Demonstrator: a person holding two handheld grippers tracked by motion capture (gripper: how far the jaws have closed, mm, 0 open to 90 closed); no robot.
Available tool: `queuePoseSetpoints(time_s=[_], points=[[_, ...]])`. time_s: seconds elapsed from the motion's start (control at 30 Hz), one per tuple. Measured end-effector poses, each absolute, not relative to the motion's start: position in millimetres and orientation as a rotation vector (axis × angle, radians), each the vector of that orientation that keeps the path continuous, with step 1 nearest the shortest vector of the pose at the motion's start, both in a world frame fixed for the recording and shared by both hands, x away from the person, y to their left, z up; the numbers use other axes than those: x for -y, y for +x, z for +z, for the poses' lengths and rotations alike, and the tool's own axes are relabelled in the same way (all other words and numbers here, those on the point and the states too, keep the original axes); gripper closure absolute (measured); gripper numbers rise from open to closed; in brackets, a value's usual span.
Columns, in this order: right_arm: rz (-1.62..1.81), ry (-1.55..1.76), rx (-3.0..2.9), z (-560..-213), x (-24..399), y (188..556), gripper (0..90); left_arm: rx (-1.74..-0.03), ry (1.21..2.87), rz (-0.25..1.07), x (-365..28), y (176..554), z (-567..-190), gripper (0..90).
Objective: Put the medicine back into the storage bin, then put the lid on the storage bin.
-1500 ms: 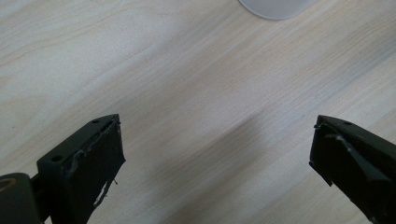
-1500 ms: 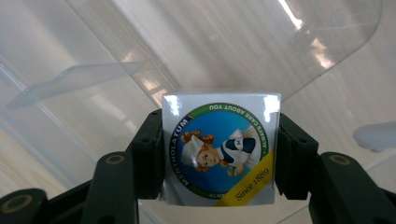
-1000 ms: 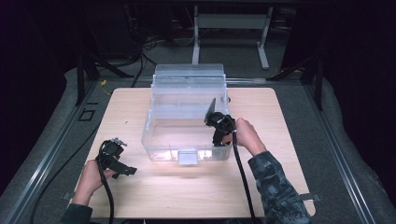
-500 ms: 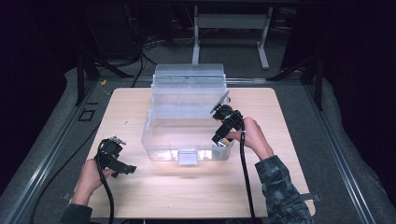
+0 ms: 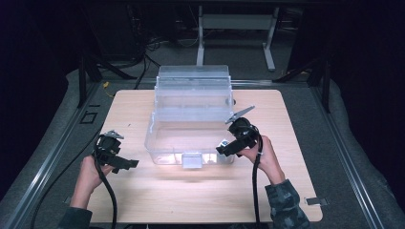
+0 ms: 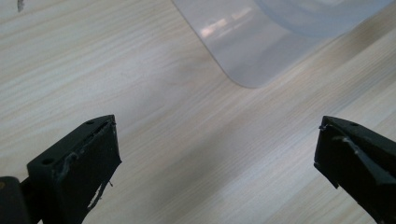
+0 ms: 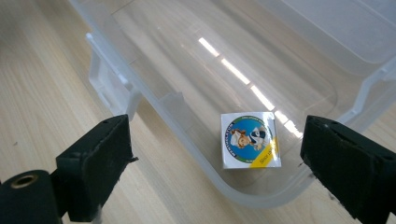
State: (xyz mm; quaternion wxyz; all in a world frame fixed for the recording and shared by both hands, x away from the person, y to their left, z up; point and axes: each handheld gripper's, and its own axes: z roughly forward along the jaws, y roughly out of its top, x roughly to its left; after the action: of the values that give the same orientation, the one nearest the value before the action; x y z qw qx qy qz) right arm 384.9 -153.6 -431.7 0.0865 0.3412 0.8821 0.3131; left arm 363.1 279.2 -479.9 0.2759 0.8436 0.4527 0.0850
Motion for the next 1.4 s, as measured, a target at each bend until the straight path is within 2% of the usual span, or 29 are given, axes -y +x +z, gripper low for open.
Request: queuePoseSetpoints(time_s=[0.63, 0.9, 0.93, 1.0, 1.4], points=[[0.964, 0.99, -2.582, -431, 164, 374, 10.4, -1.057, 2.244, 0.245, -249, 405, -423, 0.1], [0.946, 0.976, -2.593, -436, 160, 374, 11.0, -1.011, 2.242, 0.235, -229, 431, -404, 0.1], [1.063, 0.977, -2.511, -443, 156, 374, 11.1, -0.986, 2.233, 0.22, -227, 434, -402, 0.0], [1.082, 0.977, -2.518, -445, 154, 374, 11.4, -0.939, 2.227, 0.188, -223, 440, -397, 0.1], [1.108, 0.94, -2.563, -443, 151, 372, 14.8, -0.885, 2.214, 0.212, -194, 484, -371, 0.0]])
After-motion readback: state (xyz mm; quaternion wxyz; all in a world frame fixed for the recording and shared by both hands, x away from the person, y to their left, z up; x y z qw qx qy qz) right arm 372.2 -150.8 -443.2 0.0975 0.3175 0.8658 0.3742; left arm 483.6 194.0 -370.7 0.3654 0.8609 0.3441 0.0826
